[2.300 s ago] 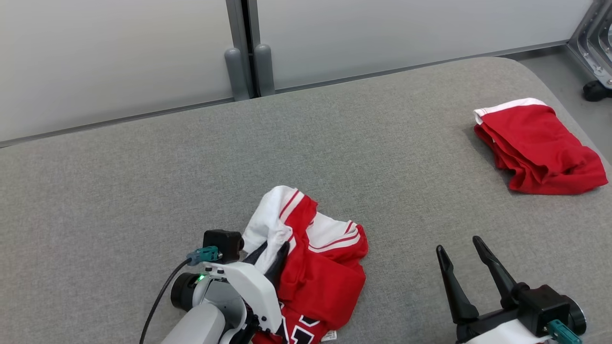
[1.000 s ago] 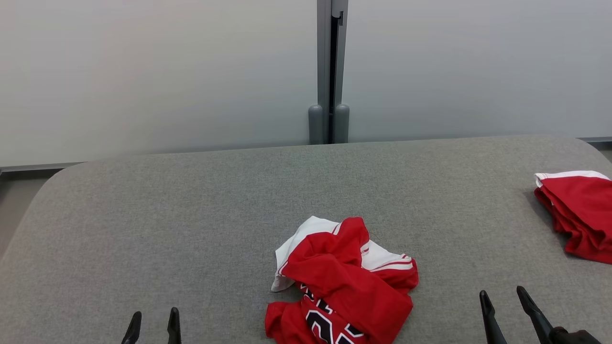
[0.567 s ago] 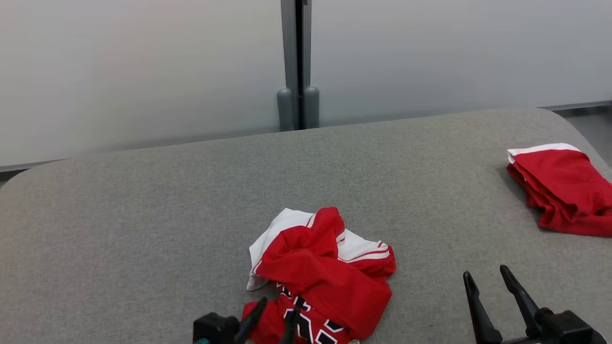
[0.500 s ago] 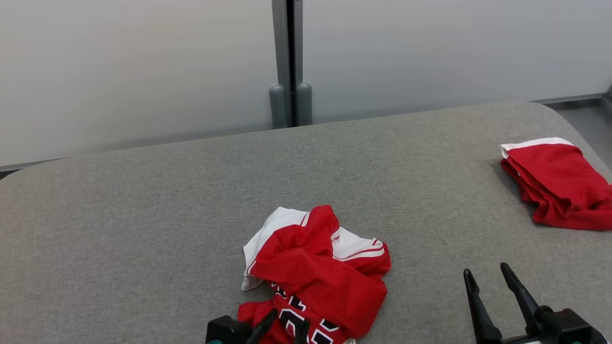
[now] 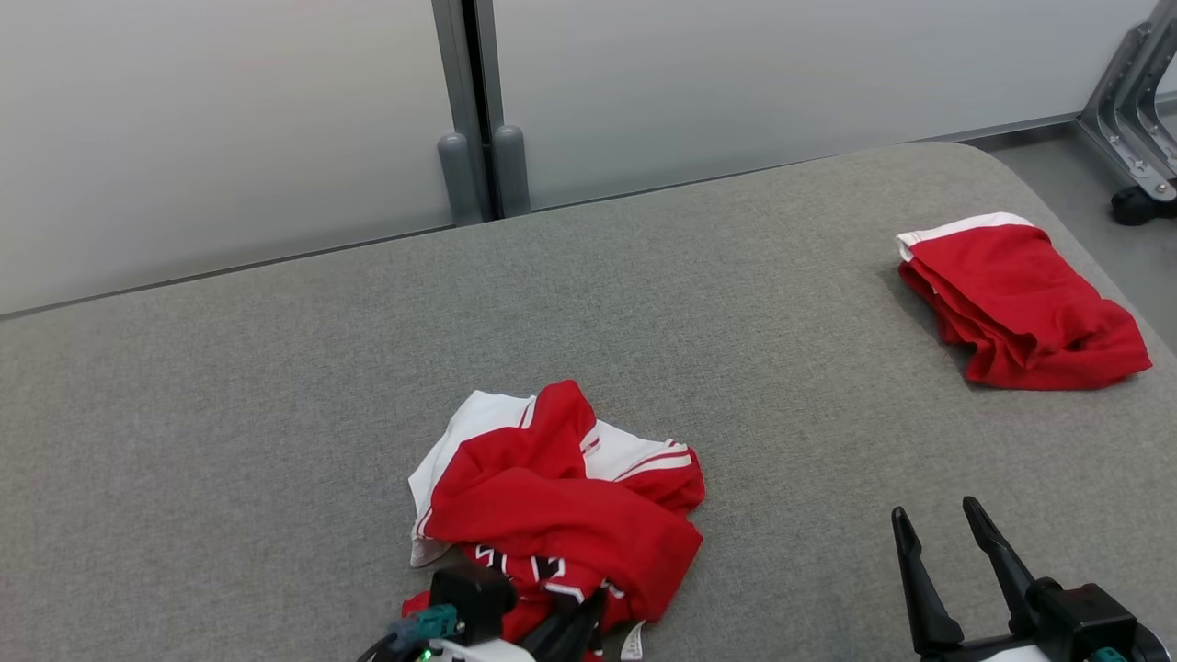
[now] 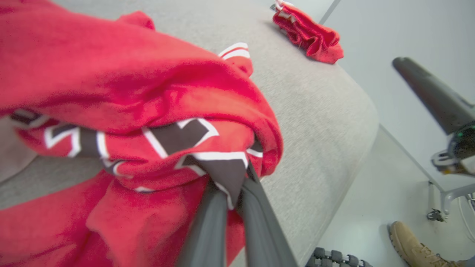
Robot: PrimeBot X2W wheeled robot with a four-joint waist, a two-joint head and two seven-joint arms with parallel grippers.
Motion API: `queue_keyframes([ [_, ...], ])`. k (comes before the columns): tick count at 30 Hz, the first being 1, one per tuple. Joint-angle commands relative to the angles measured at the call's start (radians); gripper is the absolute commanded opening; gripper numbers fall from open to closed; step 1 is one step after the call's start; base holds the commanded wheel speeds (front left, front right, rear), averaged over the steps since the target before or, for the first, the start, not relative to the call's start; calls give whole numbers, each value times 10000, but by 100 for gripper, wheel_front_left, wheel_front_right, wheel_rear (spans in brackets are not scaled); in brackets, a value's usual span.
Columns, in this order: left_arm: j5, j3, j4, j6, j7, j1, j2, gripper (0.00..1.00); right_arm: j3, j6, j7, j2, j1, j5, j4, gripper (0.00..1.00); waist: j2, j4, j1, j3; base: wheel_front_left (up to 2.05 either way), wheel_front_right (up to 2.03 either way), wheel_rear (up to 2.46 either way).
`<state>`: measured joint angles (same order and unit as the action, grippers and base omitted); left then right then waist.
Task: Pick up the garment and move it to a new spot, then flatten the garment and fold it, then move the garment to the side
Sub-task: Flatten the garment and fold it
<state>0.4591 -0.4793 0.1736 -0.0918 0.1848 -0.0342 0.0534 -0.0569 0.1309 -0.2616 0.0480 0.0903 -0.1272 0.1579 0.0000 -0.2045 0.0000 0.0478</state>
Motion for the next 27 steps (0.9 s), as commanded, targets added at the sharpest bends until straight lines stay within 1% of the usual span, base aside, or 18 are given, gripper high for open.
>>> queue_keyframes([
  [1,156,-25,-274,-76,40,204,7,0,39,-2,-48,50,-89,-77,22,100,0,-7,0,-36,0,0,0],
  [5,957,-76,-1998,-148,237,468,-5,0,78,-2,-48,48,-10,-68,68,100,0,18,0,-213,0,0,0],
  [8,1564,22,-3047,-53,486,834,-3,0,52,-2,-48,48,-93,-54,92,100,0,34,0,-277,0,0,0],
  [9,1906,72,-3275,9,577,964,-5,0,45,-2,-48,48,-129,-47,103,100,0,36,0,-294,0,0,0],
  [12,2293,424,-3502,276,763,1637,-2,0,-26,-2,-48,48,-203,-12,139,100,0,-17,0,-307,0,0,0],
  [15,3021,998,-3024,521,844,2128,-4,0,-129,-2,-48,48,-307,-8,178,100,0,-144,0,-268,0,0,0],
  [19,3604,1914,-1496,733,926,2489,266,0,-200,-2,-48,50,-353,-65,268,100,0,-386,0,-175,0,0,0],
  [21,3914,2198,-537,648,1066,2501,405,0,-163,-2,-48,48,-324,-94,310,100,0,-461,0,-86,0,0,0],
  [24,4078,2400,820,468,1137,2539,698,0,-160,-2,-48,48,-237,-109,330,100,0,-500,0,92,0,0,0],
  [25,4003,2445,1216,430,1012,2613,783,2,-162,-2,-48,47,-242,-111,332,100,0,-500,0,156,0,0,0],
  [26,3938,2462,1577,380,885,2675,794,18,-157,-2,-48,48,-261,-116,337,100,0,-494,0,202,0,0,0],
  [27,3920,2470,1888,351,742,2733,762,43,-144,-2,-48,50,-280,-119,338,100,0,-481,0,240,0,0,0],
])
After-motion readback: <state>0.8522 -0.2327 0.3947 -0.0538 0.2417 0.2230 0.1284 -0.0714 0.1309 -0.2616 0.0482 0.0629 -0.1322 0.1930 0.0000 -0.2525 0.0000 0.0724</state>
